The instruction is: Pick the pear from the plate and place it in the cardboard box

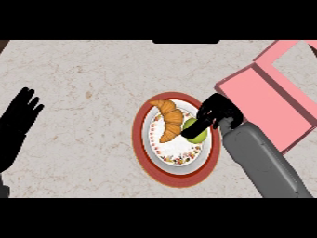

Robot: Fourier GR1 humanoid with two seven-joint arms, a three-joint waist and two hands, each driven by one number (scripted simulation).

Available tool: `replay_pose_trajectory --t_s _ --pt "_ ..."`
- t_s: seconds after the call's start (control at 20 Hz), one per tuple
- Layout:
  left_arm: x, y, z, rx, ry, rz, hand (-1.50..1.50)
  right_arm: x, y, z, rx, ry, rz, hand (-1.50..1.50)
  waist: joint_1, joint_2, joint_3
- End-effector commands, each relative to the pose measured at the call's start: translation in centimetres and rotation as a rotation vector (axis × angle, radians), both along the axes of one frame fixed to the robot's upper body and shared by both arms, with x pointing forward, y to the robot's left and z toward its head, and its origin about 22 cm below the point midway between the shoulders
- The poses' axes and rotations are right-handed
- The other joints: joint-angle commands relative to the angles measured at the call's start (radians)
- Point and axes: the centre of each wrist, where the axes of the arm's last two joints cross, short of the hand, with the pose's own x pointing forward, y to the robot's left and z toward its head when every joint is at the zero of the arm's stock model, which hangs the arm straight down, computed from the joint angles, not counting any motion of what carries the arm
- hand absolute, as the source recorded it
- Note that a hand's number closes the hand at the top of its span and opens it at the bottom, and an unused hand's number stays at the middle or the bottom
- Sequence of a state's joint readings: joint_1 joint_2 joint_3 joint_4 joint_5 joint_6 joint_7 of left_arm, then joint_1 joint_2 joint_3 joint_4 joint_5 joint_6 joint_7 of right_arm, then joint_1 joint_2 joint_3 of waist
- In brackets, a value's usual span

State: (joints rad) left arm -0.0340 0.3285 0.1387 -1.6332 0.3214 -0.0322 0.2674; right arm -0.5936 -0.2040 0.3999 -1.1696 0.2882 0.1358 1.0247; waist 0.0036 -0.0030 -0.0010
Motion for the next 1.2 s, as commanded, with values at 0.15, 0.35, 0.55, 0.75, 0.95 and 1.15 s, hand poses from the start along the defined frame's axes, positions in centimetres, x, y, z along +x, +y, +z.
replay_pose_trajectory --t_s 0.15,0.35,0.55,0.75,0.95,1.15 --pt "-0.1 -1.0 -1.1 -0.014 0.003 -0.012 0.00 -1.2 5.9 0.6 -0.169 -0.168 0.273 1.50 0.020 0.006 0.001" --pt "-0.1 -1.3 -0.8 0.005 -0.013 -0.010 0.00 -2.0 8.5 1.8 -0.260 -0.285 0.417 1.50 0.011 0.004 0.001" --pt "-0.2 0.6 -0.1 0.014 -0.012 -0.015 0.00 -2.4 11.4 3.8 -0.302 -0.402 0.379 1.50 0.007 0.003 0.001" --pt "-0.1 -0.8 -1.1 0.007 -0.009 0.002 0.00 -2.5 10.7 7.2 -0.327 -0.541 0.382 1.50 0.000 0.001 0.000" --pt "-0.8 -1.8 -1.0 0.005 -0.008 0.006 0.00 -5.9 10.8 10.0 -0.318 -0.686 0.381 1.50 -0.008 -0.003 0.001" --pt "-1.8 -0.3 -1.5 0.001 0.004 0.019 0.00 -6.9 11.7 16.9 -0.318 -0.811 0.287 1.50 -0.004 -0.006 0.000"
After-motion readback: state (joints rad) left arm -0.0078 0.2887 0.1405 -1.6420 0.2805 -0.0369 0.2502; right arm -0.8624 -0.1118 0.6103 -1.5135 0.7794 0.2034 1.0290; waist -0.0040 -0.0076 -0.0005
